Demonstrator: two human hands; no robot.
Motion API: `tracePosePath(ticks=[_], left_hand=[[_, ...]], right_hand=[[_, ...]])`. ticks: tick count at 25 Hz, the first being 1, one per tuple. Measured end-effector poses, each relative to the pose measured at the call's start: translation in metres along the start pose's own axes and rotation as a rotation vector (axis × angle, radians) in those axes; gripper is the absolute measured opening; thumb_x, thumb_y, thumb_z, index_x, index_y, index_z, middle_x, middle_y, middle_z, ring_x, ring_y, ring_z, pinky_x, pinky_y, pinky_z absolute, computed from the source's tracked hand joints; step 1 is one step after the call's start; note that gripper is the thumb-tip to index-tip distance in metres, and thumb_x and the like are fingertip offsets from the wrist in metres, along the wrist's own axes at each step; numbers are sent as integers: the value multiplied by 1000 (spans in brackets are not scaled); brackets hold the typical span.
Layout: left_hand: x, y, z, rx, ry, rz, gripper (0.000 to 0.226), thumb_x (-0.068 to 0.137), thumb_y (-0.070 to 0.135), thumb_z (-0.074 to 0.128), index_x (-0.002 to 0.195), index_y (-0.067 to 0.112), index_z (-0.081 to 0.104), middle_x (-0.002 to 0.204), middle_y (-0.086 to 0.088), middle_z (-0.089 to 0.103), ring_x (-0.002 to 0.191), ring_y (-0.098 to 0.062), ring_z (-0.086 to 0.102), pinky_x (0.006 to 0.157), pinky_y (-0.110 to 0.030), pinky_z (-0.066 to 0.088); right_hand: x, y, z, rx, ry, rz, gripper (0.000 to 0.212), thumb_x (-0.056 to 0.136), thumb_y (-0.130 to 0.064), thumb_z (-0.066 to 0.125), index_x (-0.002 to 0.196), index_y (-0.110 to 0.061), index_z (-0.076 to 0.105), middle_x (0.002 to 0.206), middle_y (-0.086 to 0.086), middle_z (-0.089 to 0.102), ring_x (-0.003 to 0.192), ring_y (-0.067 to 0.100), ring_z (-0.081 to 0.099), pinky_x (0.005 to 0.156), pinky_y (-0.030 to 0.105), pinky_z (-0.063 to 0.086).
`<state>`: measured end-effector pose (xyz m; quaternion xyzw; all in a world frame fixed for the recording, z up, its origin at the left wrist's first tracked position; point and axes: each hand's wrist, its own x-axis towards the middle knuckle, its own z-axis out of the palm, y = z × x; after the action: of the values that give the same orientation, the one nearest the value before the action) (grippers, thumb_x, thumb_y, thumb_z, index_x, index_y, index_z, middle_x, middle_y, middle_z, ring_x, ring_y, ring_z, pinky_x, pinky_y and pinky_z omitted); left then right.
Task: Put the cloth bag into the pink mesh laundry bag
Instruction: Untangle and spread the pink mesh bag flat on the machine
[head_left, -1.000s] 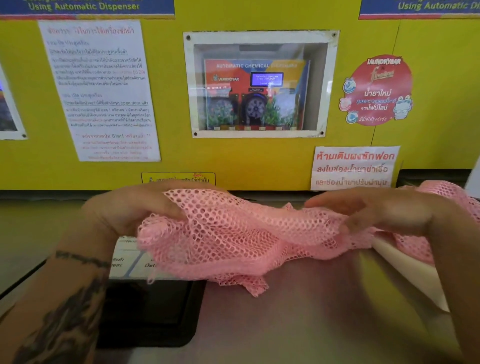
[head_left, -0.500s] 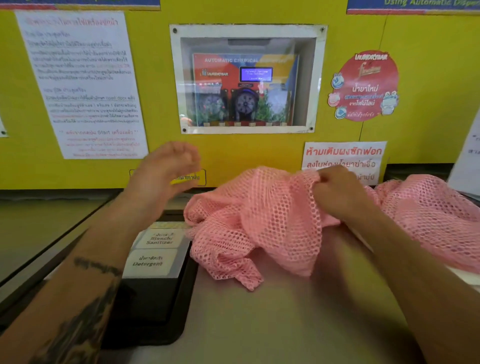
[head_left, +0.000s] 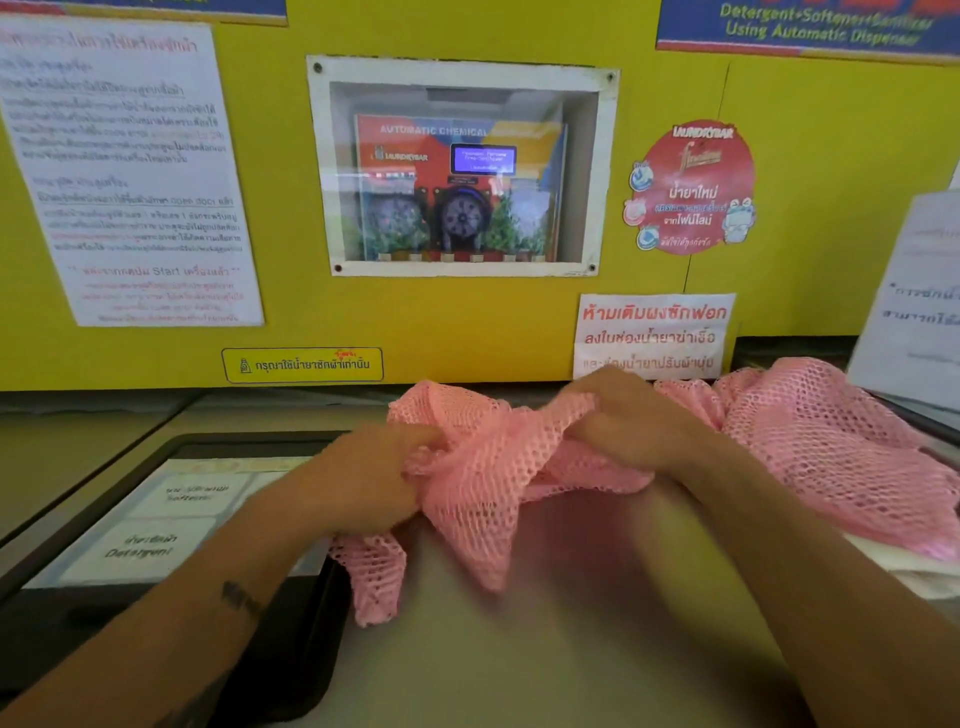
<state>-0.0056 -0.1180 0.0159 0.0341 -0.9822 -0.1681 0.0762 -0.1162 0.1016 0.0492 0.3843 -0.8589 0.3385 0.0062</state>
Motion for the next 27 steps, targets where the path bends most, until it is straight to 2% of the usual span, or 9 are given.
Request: tracePosePath(ticks=[4,8,12,15,17,19,21,24,27], left_hand=[[-14,-31,-47,171,68,-203,40,74,4,56,74,41,71,92,11,64,88,-12,61,79,-25,48],[-23,-47,-56,227,-138,-347,25,75,43,51,75,35,75,93,13,68,90,-11,62,87,-33,51],[-1,-10,-26,136,409,-105,25,89,54,46,93,35,62,104,13,55,106,-14,55,99,-46,42],[8,1,7,57,111,15,52,87,63,40,134,41,44,141,1,46,130,-22,44,110,-49,33],[14,-11,24,186,-192,-148,78,80,81,24,149,46,14,163,-1,12,149,-27,14,117,-60,8],[19,-26,25,212,-279,-329,92,70,89,18,150,46,3,165,0,-6,150,-30,-4,115,-65,1],[21,-40,19,177,-274,-435,105,57,94,20,150,46,6,165,-4,-3,150,-33,-2,115,-64,6],[20,-53,9,171,-161,-498,105,56,92,27,149,43,16,163,-4,14,148,-34,12,113,-66,13],[13,-33,2,290,106,-398,67,79,51,50,142,37,32,152,-3,30,141,-32,27,111,-65,16]], right_hand=[[14,24,-23,369,249,320,15,89,-24,61,82,-10,65,84,10,71,62,13,67,62,25,49],[26,53,-17,-376,338,553,47,80,-31,62,122,-16,46,115,12,58,100,34,57,81,42,48],[28,34,-10,-362,516,306,77,77,-15,64,144,-15,26,132,16,42,117,37,47,92,51,46],[17,26,11,-313,230,105,54,87,-40,53,138,-28,42,141,9,47,125,29,46,106,52,39],[12,28,24,-399,-179,170,61,87,-62,35,143,-37,39,153,5,39,139,31,35,114,59,24],[12,33,27,-509,-256,207,68,84,-68,32,145,-38,36,155,4,36,143,31,30,116,63,13],[13,32,23,-572,-41,192,63,84,-55,48,143,-34,39,149,3,43,139,30,36,114,62,16],[10,19,23,-339,183,-34,36,91,-31,55,126,-26,55,123,2,59,114,21,55,97,47,45],[6,3,33,-128,-59,-85,21,89,-32,63,107,-23,67,107,-5,66,98,14,61,85,34,51]])
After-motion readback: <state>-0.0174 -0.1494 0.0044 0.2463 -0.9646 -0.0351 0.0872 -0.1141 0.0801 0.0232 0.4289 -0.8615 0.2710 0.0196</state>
